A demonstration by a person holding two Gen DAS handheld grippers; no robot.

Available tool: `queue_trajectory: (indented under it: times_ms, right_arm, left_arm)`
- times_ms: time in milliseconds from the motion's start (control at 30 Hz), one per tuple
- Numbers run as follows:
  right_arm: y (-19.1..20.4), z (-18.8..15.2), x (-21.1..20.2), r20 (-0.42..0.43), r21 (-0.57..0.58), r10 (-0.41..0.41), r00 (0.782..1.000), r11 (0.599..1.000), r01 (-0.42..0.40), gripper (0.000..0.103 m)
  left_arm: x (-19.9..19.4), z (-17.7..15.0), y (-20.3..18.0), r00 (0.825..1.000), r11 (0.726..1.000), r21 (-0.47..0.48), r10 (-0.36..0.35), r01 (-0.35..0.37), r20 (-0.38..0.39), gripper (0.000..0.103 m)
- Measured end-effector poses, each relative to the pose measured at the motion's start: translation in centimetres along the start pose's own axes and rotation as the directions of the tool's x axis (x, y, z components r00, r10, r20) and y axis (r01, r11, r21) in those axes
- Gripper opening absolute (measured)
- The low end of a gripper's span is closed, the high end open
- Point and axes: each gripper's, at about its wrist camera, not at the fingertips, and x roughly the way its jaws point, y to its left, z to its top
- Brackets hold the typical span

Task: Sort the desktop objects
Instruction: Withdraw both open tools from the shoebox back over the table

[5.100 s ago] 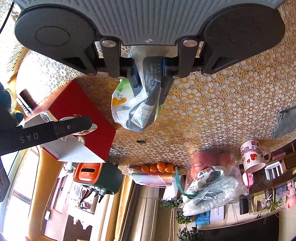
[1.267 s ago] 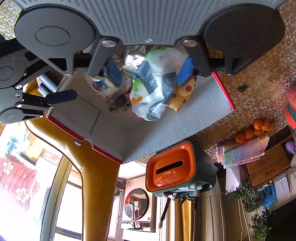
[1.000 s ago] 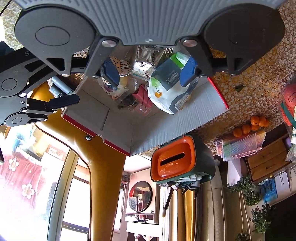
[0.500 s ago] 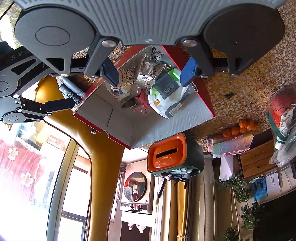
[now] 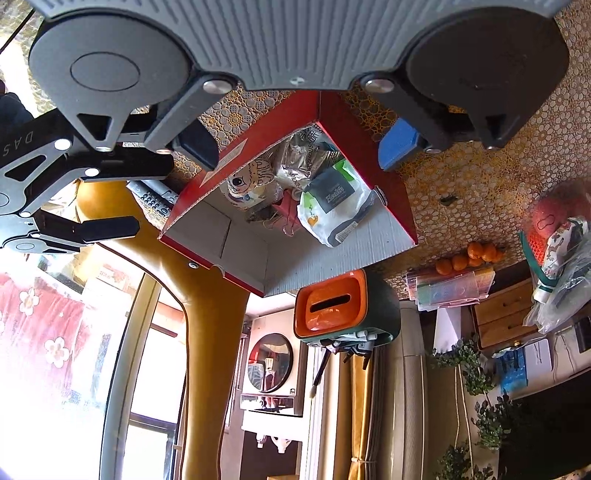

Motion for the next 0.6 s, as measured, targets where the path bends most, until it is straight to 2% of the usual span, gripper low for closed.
queue_trajectory:
  times_ms: [233,600]
  right_arm:
    - [1.1,-1.1,-1.6,0.032,0.017,-0.003,0.999,1.0,0.002,0.102]
    - [1.3,-2.9,-3.7,0.059,0.126,-0.006,0.998,0.992,-0.002,0.102]
  left_arm:
    - [-1.1,-1.3,-0.6,1.0,1.0,0.002,-0.01,0.01,0.007,0.103]
    - [-2.5,-3.5,-0.7,1.0,0.999,-0.034,-0.007,0.007,-0.002,0.103]
